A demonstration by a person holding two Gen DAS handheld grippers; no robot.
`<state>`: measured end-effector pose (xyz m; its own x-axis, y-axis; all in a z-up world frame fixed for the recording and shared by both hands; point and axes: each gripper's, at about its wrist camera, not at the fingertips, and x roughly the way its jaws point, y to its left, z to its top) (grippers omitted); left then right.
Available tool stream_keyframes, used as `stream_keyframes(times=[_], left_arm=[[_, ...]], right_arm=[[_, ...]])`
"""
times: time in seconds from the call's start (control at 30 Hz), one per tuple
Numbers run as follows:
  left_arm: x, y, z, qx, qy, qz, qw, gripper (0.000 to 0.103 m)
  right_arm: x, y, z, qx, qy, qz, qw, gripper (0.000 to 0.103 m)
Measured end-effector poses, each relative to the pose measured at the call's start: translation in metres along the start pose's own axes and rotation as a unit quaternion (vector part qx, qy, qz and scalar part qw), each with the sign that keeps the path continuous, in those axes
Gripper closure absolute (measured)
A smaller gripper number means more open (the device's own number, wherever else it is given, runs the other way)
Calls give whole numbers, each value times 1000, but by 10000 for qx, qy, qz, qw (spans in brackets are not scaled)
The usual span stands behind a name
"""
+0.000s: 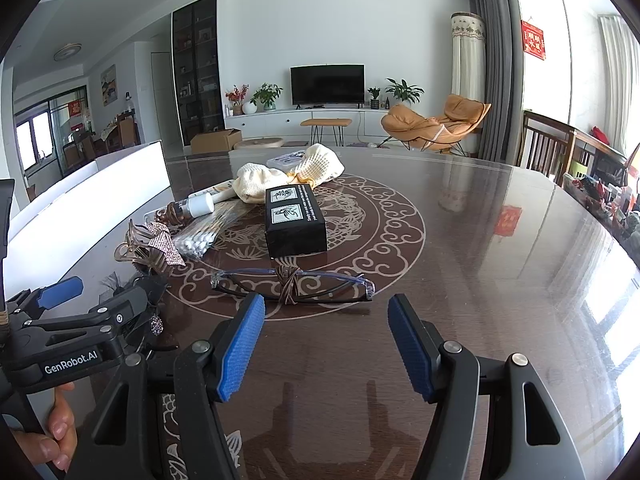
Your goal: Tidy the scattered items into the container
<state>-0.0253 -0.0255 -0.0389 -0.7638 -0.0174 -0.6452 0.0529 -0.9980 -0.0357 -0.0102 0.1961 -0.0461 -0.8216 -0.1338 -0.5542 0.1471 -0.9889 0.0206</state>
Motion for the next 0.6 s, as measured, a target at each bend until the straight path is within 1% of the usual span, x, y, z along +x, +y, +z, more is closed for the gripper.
stream_keyframes(times=[0.6], left_arm=[[0,2,0,-18,16,-7,10000,0]], right_arm=[[0,0,0,4,9,1,10000,38]])
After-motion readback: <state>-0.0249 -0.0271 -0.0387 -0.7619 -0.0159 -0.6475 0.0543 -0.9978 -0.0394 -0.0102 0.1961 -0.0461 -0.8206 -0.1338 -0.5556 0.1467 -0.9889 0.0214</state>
